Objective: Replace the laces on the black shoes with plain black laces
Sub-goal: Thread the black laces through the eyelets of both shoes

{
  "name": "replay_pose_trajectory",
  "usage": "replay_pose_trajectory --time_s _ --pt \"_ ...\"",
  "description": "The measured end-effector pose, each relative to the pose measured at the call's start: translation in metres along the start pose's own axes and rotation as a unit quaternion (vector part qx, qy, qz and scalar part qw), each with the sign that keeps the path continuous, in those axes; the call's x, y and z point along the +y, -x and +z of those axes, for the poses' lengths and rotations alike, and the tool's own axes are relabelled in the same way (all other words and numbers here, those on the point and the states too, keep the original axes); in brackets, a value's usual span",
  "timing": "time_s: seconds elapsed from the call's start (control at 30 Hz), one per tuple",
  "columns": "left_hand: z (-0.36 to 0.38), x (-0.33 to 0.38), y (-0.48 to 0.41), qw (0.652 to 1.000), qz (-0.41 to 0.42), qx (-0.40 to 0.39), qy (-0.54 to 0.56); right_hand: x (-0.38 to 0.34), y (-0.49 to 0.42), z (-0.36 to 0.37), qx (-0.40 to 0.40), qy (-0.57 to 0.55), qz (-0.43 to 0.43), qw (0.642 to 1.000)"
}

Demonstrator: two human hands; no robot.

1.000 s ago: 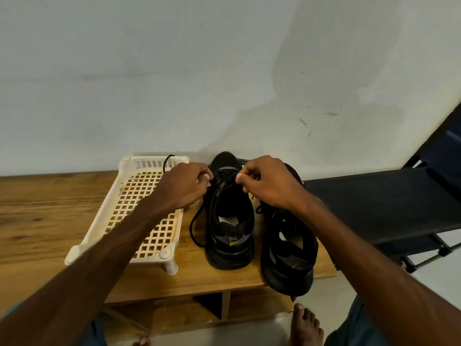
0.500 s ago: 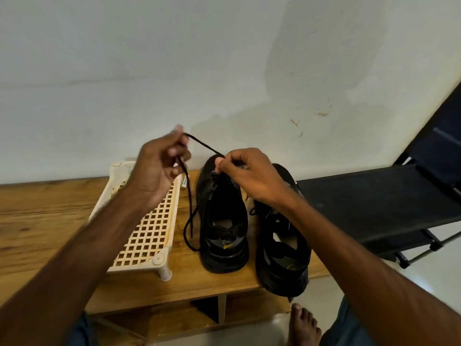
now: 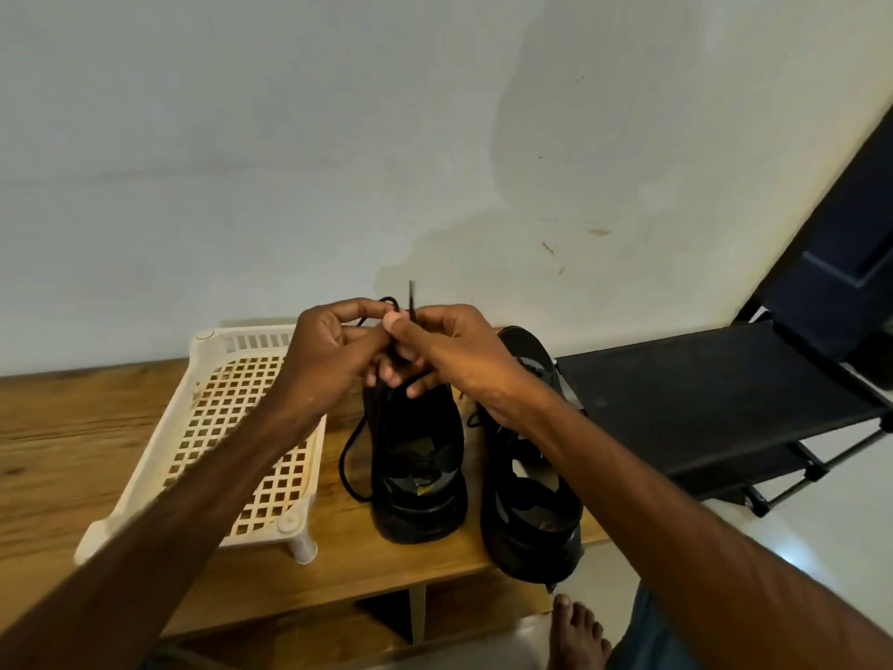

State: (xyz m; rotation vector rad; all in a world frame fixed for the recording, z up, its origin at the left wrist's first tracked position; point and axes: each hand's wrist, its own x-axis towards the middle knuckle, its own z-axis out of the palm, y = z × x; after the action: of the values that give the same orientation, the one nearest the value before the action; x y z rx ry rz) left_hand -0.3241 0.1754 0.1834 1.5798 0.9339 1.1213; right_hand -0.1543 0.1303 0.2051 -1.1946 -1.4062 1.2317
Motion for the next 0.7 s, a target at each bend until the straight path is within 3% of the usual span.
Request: replay_pose_trajectory --time_s 0.2,0.33,0.43,0.57,0.7 --pt "0.005 -0.006 0.002 0.999 -0.014 0.023 0.016 0.002 -0.001 -0.010 0.033 -0.043 0.018 0.998" --pt "0.004 -0.006 -0.002 0.995 -0.054 0.072 0.044 0.003 -0.004 -0.016 0.116 0.009 0.012 0.993" --pt "-0.003 -0.010 -0.004 0.984 -0.107 0.125 0.064 0.002 -0.003 -0.030 0.127 0.035 0.019 0.991" --pt "-0.012 -0.019 -0.005 0.978 -0.146 0.148 0.017 0.003 -0.002 -0.043 0.110 -0.002 0.035 0.993" --pt "-0.021 -0.021 -0.007 0.976 -0.103 0.169 -0.090 0.005 0.000 -0.050 0.081 0.036 0.051 0.995"
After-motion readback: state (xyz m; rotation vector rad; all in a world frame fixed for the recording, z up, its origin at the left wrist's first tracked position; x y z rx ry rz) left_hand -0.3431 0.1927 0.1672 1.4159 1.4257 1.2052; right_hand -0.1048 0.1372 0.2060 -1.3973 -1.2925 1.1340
